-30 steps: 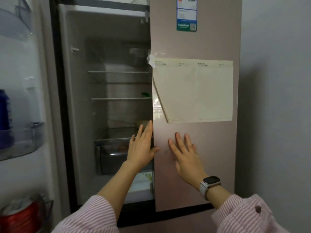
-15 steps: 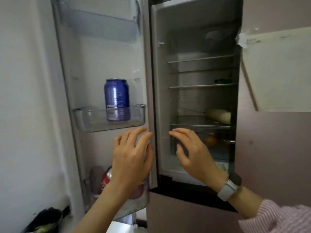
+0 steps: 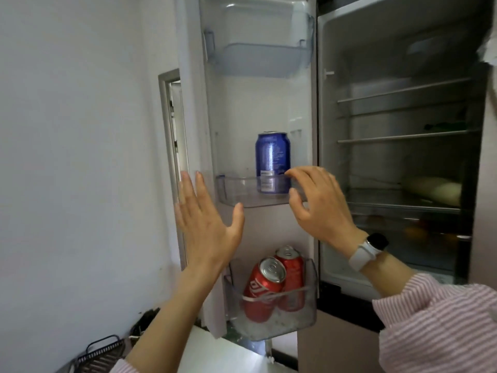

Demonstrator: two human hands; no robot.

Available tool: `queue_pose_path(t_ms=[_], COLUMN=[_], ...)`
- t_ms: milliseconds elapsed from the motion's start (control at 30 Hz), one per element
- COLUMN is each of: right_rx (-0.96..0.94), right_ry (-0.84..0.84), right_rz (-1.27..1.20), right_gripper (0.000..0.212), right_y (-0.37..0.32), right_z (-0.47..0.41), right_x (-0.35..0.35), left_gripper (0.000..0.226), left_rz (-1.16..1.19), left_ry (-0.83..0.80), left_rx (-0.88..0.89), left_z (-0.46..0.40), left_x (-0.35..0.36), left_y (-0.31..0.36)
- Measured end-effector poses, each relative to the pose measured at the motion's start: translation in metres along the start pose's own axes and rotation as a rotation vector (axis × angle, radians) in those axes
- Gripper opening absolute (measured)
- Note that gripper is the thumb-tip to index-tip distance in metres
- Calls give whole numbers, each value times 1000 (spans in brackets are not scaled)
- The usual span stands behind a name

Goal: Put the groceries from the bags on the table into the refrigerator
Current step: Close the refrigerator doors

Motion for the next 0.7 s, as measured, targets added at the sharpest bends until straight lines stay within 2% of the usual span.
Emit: queue_pose_path(t_ms=[100,233,333,567,700], right_rx=[58,157,248,216,204], right_ry=[46,0,-20,61,93], right_rz=[-97,-180,-181,-216,-111], right_gripper=[39,46,49,40,42], right_y=[14,42,64,67,67], right_z=[9,26,41,80,103], right_x=[-18,-40,-65,-126,-155], left_gripper=[87,70,66,54,42], left_rz=[68,115,82,1,6], left_ry=[-29,109,145,76,103], left_rx=[73,314,448,637,700], left_z=[8,25,39,74,88], left_x=[1,-22,-25,0,3], left_y=[20,60,94,185,216])
Point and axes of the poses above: each hand's wrist, its own z-axis away from the middle knuckle, its own x-axis out of the palm, y = z × x, the point moved 9 cm from there along -z, towards the middle knuckle, and after that the axes turned 6 degrees about -z, right-handed, at the moved point
